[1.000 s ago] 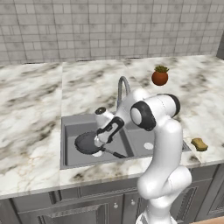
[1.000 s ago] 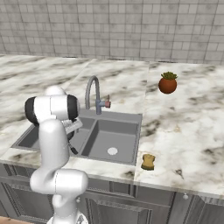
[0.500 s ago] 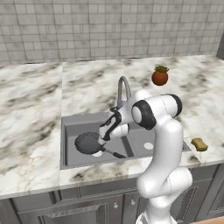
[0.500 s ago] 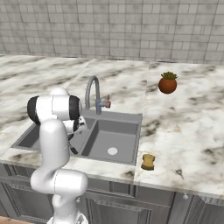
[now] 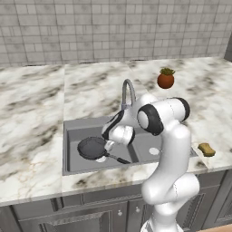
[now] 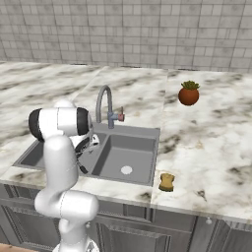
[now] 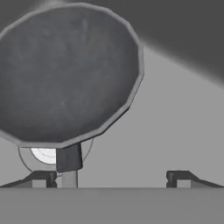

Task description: Pick the pan and sponge and place them into the sink. Then turn on the water.

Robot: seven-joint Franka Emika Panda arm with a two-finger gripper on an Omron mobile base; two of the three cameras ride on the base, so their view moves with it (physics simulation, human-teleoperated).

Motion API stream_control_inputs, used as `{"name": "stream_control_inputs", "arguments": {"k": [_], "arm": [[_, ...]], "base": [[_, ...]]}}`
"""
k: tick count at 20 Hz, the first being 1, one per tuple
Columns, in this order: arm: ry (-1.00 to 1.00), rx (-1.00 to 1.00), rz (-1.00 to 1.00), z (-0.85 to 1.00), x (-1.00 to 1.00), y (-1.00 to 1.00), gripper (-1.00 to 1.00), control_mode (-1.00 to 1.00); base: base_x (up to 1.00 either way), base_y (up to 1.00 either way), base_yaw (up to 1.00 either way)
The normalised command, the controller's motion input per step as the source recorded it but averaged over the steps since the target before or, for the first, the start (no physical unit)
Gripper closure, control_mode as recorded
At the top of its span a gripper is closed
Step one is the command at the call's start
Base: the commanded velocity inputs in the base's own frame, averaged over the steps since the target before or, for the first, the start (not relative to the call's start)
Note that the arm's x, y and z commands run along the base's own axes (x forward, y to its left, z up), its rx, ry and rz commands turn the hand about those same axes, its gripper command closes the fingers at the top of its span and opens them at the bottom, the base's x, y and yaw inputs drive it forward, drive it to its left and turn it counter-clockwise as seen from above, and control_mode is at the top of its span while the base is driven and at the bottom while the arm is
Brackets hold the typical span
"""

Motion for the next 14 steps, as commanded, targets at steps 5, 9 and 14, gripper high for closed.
{"name": "stream_control_inputs", "arguments": {"k": [5, 9, 14], "arm": [[0.0, -0.02, -0.16, 0.2, -0.29, -0.21, -1.0, -1.0], [0.0, -0.01, -0.19, 0.32, -0.45, -0.26, -1.0, -1.0], [-0.02, 0.0, -0.21, 0.65, -0.45, -0.33, -1.0, -1.0]], "base": [[0.0, 0.0, 0.0], [0.0, 0.0, 0.0], [0.0, 0.0, 0.0]]}}
